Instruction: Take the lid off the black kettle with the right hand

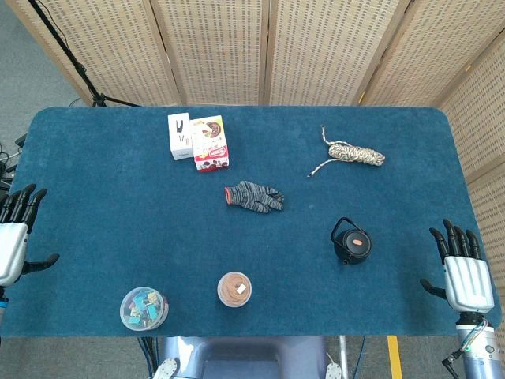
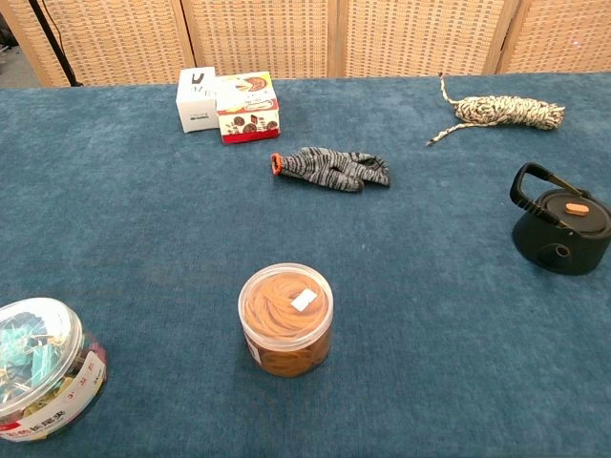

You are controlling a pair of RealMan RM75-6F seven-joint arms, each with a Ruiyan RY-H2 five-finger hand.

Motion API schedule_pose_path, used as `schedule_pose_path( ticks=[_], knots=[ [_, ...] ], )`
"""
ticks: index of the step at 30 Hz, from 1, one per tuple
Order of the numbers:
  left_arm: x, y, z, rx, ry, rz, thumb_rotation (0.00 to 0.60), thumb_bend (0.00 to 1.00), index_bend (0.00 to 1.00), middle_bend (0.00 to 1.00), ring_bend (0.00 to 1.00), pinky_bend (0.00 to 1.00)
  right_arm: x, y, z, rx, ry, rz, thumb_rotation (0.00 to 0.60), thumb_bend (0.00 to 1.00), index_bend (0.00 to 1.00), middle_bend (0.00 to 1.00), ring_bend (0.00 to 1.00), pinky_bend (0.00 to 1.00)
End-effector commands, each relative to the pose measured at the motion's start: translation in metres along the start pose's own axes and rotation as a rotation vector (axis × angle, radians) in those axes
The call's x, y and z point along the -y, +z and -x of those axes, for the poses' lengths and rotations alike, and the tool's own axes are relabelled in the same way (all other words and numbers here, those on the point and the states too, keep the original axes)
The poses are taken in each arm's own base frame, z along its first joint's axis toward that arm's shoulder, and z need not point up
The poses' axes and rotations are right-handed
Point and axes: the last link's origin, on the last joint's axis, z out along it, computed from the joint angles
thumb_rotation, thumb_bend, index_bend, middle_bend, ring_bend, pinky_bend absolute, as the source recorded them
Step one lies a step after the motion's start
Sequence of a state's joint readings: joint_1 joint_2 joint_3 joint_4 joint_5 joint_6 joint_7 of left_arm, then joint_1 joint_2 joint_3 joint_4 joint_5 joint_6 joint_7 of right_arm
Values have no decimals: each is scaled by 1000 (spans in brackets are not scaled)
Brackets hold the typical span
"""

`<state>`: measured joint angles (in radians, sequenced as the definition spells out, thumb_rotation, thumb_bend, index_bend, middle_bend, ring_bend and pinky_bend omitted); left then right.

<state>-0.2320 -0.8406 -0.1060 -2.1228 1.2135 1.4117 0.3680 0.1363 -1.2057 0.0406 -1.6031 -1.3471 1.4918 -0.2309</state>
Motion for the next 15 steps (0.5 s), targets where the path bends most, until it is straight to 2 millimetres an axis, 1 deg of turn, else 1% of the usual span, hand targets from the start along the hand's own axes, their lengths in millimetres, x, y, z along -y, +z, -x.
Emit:
schedule_pose_path(
  ticks=[1, 5, 8, 12, 13, 15],
  knots=[
    [0, 0, 0, -4, 0, -1, 600, 0, 0, 0, 0, 0, -1, 0, 0, 0, 0, 1, 600, 120, 141, 0, 0, 0],
    [0, 0, 0, -1, 2, -1, 600, 0, 0, 0, 0, 0, 2, 1, -1, 0, 15, -4, 600, 120, 143, 0, 0, 0],
    [0, 2, -1, -1, 4, -1, 600, 0, 0, 0, 0, 0, 10, 7, -4, 2, 31, -28, 600, 120, 152, 0, 0, 0],
    [-2, 3, -2, 0, 8, 5, 600, 0, 0, 0, 0, 0, 30, 23, -14, 3, 62, -80, 600, 120, 193, 0, 0, 0],
    [-3, 4, -2, 2, 10, 9, 600, 0, 0, 0, 0, 0, 39, 29, -18, 4, 75, -100, 600, 120, 202, 0, 0, 0],
    [-3, 4, -1, 5, 11, 12, 600, 0, 0, 0, 0, 0, 49, 37, -20, 15, 85, -116, 600, 121, 224, 0, 0, 0]
  ],
)
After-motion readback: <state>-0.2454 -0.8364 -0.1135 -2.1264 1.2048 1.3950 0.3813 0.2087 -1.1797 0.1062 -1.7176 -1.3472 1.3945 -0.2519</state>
